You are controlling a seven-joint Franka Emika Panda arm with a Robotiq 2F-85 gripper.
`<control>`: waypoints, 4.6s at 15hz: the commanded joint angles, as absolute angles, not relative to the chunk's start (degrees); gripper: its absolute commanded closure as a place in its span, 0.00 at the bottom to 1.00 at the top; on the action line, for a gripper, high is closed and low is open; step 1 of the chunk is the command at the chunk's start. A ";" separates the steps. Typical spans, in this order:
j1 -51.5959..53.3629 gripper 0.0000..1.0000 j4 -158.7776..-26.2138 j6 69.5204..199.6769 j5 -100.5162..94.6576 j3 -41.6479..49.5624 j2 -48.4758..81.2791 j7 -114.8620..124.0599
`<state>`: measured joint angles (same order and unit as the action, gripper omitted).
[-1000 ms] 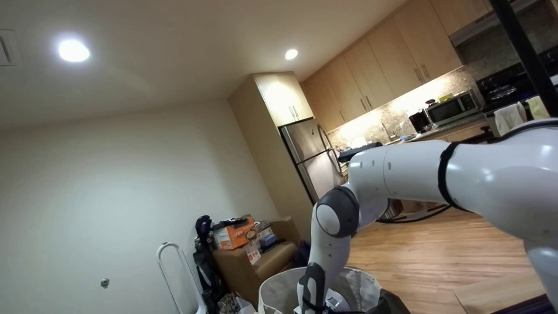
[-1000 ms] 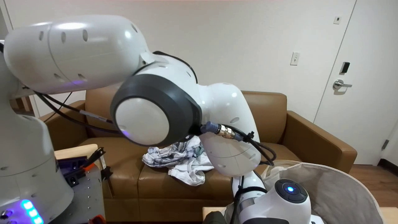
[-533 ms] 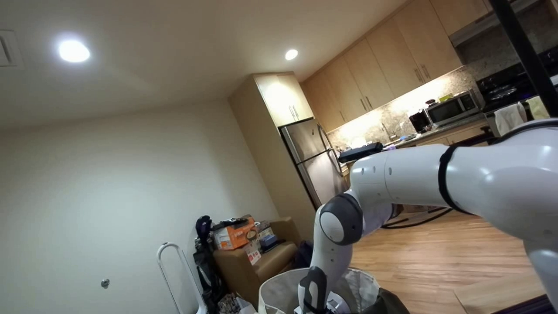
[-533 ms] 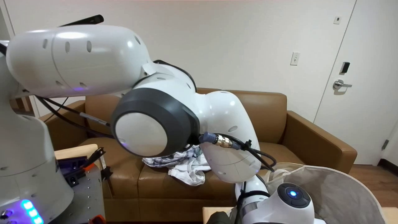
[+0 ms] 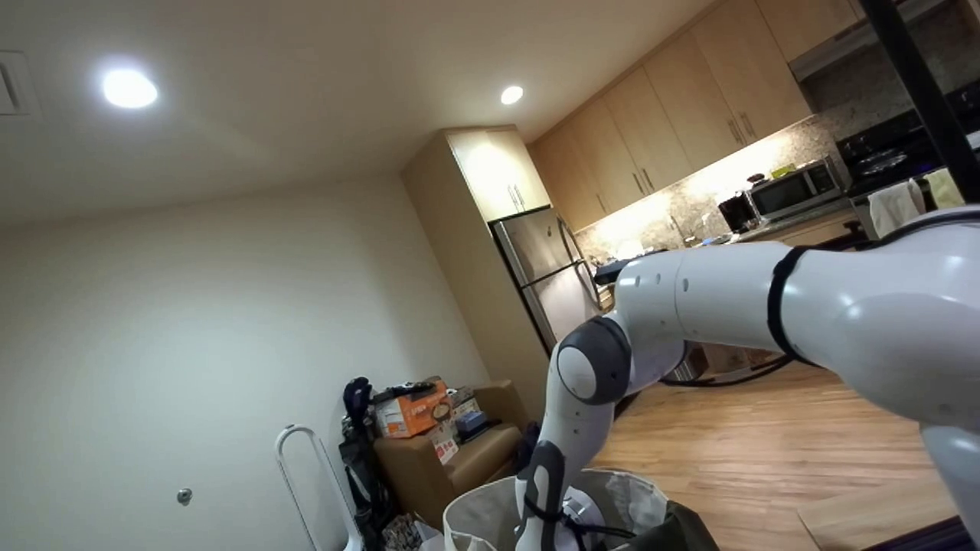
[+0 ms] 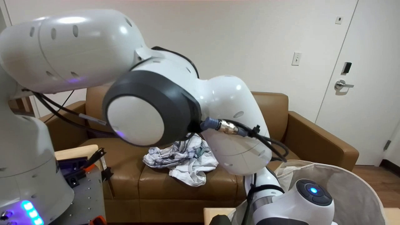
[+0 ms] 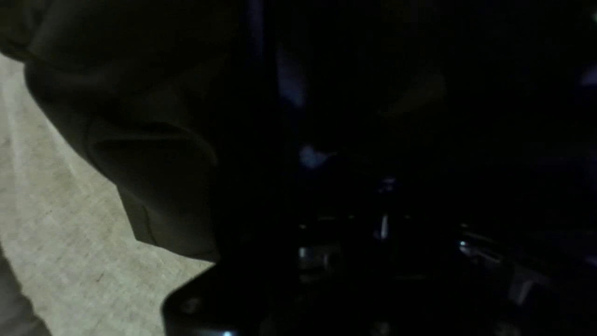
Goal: Take the clothes out of the basket and put them on the couch
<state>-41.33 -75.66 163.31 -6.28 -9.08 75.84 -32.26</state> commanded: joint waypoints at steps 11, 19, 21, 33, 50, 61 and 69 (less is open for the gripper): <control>-42.08 0.93 -101.13 144.99 1.07 -13.62 39.34 -34.43; -37.65 0.95 -98.19 138.14 5.92 -8.13 38.66 -33.92; -37.33 0.95 -97.43 136.87 8.12 -7.59 37.41 -34.15; -18.93 0.96 -93.76 138.50 5.51 -5.98 18.50 -40.32; 3.13 0.92 -87.47 132.83 10.11 -9.65 9.38 -43.47; 2.95 0.95 -103.40 145.48 38.14 -17.78 15.39 -66.79; 7.26 0.92 -109.82 142.31 36.97 -20.70 22.78 -66.25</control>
<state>7.56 -109.94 142.33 37.30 -20.35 22.73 -66.55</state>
